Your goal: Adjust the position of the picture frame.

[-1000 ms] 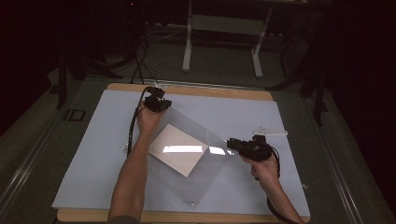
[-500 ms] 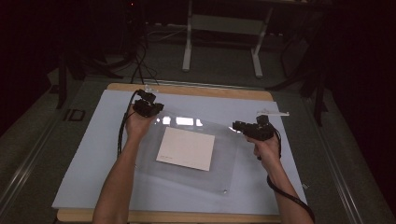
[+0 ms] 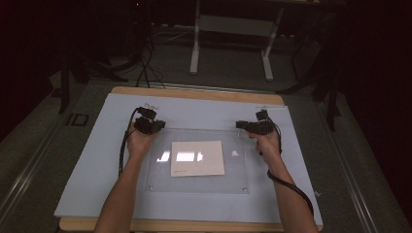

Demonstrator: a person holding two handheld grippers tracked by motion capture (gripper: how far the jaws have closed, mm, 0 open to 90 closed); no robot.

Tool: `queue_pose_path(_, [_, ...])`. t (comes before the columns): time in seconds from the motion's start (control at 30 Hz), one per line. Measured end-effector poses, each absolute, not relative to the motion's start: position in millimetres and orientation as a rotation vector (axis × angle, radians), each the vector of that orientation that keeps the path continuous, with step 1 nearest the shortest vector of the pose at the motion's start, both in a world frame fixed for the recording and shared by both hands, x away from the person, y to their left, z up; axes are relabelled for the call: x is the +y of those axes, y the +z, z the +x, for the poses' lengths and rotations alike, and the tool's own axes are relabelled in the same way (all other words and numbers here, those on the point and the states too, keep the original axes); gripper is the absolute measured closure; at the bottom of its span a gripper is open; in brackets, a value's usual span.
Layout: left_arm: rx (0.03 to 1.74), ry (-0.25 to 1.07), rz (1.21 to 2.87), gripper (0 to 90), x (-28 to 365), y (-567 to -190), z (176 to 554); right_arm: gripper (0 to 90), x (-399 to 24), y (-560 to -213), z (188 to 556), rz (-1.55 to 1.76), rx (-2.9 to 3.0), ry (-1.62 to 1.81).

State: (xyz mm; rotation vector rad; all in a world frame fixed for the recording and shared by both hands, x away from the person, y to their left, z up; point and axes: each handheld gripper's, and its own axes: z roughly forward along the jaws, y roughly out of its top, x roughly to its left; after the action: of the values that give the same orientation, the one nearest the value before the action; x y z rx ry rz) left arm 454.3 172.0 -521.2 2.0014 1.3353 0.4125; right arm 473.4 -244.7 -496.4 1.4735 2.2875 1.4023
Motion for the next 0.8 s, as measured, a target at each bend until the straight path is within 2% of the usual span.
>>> queue_pose_path(0.13, [1.329,0.413,1.980,83.5,172.2,-525.7,453.7,77.0,-248.0,-513.5,473.2,1.530,2.255,1.453])
queue_pose_path(0.53, [1.345,0.389,1.956,82.3,173.5,-526.3,454.1,78.8,-241.7,-509.6,469.8,1.447,2.265,1.355])
queue_pose_path(0.8, [1.304,0.396,1.878,77.5,181.7,-526.6,443.0,78.8,-242.5,-510.9,468.9,1.423,2.264,1.368])
